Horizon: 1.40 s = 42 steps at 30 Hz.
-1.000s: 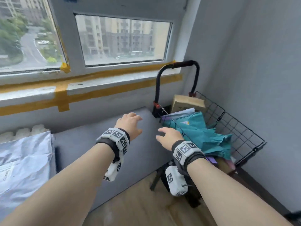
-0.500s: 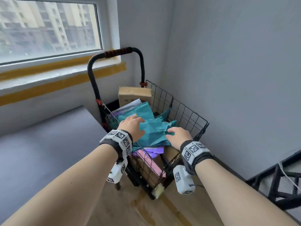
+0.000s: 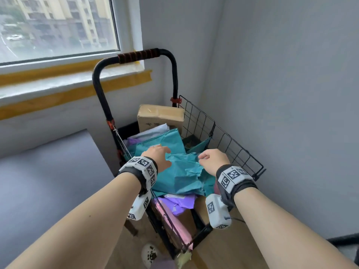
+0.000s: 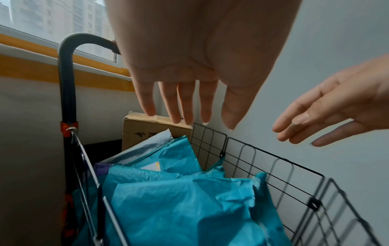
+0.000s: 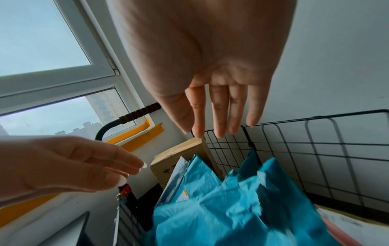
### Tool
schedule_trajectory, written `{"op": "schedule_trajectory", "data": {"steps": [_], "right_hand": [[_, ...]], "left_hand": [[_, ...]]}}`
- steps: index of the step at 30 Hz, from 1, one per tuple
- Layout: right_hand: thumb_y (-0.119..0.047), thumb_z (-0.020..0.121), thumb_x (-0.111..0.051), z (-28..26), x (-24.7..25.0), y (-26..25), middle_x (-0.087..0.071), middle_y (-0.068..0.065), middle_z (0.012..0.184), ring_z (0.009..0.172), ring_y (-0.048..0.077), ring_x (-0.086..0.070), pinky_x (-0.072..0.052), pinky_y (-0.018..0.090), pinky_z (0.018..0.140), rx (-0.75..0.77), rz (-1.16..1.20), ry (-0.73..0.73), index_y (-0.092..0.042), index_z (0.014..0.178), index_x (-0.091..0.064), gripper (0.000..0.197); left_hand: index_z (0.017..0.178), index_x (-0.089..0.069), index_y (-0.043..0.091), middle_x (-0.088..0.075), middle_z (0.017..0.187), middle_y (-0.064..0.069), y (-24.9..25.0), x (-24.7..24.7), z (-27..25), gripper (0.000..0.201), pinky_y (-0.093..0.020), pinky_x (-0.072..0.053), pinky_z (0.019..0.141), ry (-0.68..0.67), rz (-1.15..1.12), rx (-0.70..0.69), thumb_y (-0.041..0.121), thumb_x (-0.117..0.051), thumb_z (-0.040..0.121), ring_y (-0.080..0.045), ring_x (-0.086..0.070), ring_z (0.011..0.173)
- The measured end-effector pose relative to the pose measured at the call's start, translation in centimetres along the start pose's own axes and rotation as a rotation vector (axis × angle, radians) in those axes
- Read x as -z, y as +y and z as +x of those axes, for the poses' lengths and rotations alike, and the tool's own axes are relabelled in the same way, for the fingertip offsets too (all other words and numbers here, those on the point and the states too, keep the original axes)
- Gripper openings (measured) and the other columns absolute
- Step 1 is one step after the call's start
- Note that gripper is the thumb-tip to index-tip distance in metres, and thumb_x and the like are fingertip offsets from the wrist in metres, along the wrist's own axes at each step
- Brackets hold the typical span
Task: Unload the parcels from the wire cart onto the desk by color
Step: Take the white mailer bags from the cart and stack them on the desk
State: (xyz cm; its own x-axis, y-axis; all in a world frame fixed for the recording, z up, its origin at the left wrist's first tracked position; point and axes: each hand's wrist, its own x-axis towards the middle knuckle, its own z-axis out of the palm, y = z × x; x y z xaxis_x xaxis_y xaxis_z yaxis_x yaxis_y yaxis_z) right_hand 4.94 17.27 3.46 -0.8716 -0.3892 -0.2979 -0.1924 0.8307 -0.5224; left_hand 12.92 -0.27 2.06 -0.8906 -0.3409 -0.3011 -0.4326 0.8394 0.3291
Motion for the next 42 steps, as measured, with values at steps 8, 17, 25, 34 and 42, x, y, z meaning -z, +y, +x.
{"op": "schedule_trajectory", "data": {"steps": [8, 17, 25, 34, 42], "right_hand": [[-0.017, 0.089, -0.054, 12.9, -0.2, -6.1, -0.067, 0.0, 0.115, 0.108, 0.021, -0.06, -0.045, 0.024, 0.091, 0.058, -0.075, -0.101, -0.022, 0.107, -0.069, 0.025], [-0.015, 0.091, -0.053, 22.7, -5.5, -10.0, -0.057, 0.004, 0.132, 0.123, 0.025, -0.051, -0.041, 0.031, 0.101, 0.048, -0.039, -0.211, -0.017, 0.132, -0.053, 0.041], [-0.011, 0.089, -0.054, 27.3, -9.8, -11.6, -0.041, 0.009, 0.146, 0.118, 0.027, -0.052, -0.044, 0.029, 0.081, 0.035, -0.088, -0.398, -0.014, 0.147, -0.03, 0.064], [-0.007, 0.083, -0.063, 25.6, -9.3, -10.7, -0.061, -0.002, 0.077, 0.081, 0.024, -0.057, -0.038, 0.021, 0.066, 0.074, -0.163, -0.514, -0.018, 0.075, -0.069, 0.014], [-0.006, 0.081, -0.049, 25.6, -2.8, -11.0, -0.055, 0.008, 0.069, 0.072, 0.024, -0.048, -0.032, 0.026, 0.057, 0.149, -0.004, -0.177, -0.008, 0.061, -0.061, 0.024]], "left_hand": [[0.134, -0.047, 0.023, -0.046, 0.139, -0.006, -4.3, 2.9, 11.3, 0.048, -0.035, -0.039, 0.104, 0.061, -0.142, 0.166, 0.027, -0.057, 0.088, -0.025, -0.045, 0.127], [0.133, -0.047, 0.019, -0.046, 0.137, -0.008, -8.6, 1.4, 18.1, 0.047, -0.036, -0.041, 0.102, 0.071, -0.271, 0.294, 0.022, -0.055, 0.087, -0.025, -0.047, 0.123], [0.135, -0.045, 0.018, -0.045, 0.136, -0.009, -10.9, -2.2, 18.2, 0.048, -0.032, -0.036, 0.105, 0.0, -0.345, 0.41, 0.025, -0.054, 0.089, -0.024, -0.044, 0.126], [0.134, -0.044, 0.019, -0.044, 0.135, -0.009, -10.9, -2.6, 17.5, 0.046, -0.033, -0.039, 0.101, -0.018, -0.372, 0.469, 0.024, -0.053, 0.089, -0.026, -0.048, 0.123], [0.139, -0.039, 0.017, -0.043, 0.138, -0.01, -8.1, -0.1, 16.2, 0.052, -0.033, -0.038, 0.102, 0.04, -0.356, 0.48, 0.023, -0.054, 0.089, -0.025, -0.048, 0.124]]}}
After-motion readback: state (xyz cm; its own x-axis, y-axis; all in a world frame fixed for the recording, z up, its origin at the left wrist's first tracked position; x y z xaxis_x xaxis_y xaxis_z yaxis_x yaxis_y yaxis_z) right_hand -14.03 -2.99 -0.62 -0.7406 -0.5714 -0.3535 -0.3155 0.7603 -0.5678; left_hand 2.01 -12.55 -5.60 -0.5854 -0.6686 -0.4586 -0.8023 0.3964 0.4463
